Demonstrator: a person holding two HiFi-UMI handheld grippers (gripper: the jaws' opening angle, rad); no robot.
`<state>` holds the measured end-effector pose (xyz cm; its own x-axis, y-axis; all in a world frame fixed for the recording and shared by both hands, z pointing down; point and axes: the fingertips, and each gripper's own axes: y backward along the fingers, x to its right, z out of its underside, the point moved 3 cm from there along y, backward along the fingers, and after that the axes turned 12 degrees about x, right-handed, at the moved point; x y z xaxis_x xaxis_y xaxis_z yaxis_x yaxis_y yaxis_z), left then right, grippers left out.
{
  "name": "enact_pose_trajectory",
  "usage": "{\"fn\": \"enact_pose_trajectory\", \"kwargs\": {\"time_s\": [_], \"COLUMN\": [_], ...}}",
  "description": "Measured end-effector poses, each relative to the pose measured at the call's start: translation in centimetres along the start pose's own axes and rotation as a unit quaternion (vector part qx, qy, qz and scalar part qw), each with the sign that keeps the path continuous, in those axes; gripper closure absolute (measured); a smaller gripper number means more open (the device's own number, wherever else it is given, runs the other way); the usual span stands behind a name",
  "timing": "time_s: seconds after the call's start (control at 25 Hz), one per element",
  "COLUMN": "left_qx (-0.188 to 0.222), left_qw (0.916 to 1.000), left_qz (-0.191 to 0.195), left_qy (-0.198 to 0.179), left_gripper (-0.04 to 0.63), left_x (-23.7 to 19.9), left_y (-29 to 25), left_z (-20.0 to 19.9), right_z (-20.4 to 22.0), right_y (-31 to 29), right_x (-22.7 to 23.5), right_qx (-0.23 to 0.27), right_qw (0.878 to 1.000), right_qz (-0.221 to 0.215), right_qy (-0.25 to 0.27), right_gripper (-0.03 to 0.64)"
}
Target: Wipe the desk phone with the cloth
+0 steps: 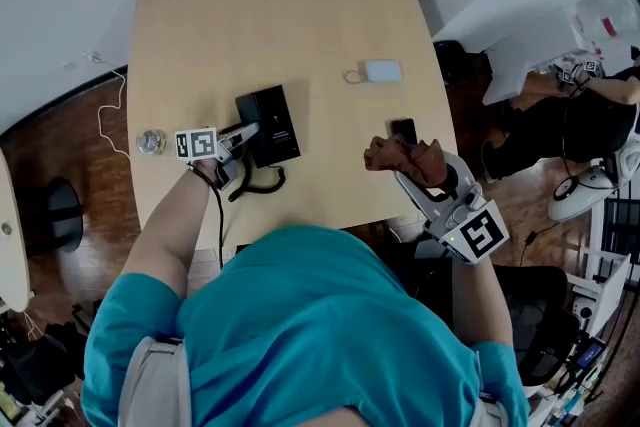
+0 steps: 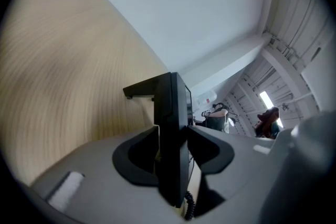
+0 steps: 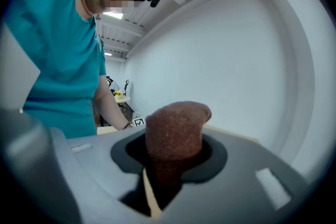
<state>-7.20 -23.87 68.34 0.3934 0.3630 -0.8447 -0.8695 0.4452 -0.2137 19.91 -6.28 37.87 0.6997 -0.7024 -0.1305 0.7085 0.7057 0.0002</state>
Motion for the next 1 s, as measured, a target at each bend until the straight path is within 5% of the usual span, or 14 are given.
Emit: {"fn": "enact_pose_trajectory", "kwargs": {"time_s": [0.12,0.36,0.52,0.64,0.76,0.88,1.0], "left_qx": [0.013,0.042,0.116,0.171,0.196,0.214,0.214], "left_qw": [0.9993,0.9850,0.9751,0.9761,0.9755,0.9644,0.9536], "left_qz": [-0.035,-0.158,-0.176,-0.117,-0.025,0.083,0.141], "left_qy": [-0.009,-0.054,-0.070,-0.064,-0.096,-0.131,-0.158], "left_gripper": [0.415,0.274,0.274,0.360,0.449,0.511,0.560], "left_x": [0.4,0.3,3.4,8.0,13.9,19.5,22.3], "left_y": [-0.1,2.9,7.7,11.6,16.6,21.4,27.2], "left_z": [0.2,1.4,0.2,0.1,0.1,0.2,1.2], "right_z": [0.0,-0.7,-0.9,-1.0,-2.3,-3.4,-4.4], "right_y": [0.9,3.3,3.4,2.6,1.3,-0.2,-2.0], "right_x": [0.3,0.5,0.7,-1.0,-5.0,-9.8,-15.7], "right_qx": [0.007,0.038,0.044,0.052,0.070,0.073,0.079], "right_qw": [1.000,0.999,0.997,0.997,0.995,0.995,0.994], "right_qz": [0.003,-0.025,-0.055,-0.063,-0.073,-0.072,-0.060], "right_qy": [-0.008,-0.001,0.003,-0.005,-0.005,-0.013,-0.043], "right_gripper": [0.482,0.482,0.482,0.482,0.482,0.482,0.482]}}
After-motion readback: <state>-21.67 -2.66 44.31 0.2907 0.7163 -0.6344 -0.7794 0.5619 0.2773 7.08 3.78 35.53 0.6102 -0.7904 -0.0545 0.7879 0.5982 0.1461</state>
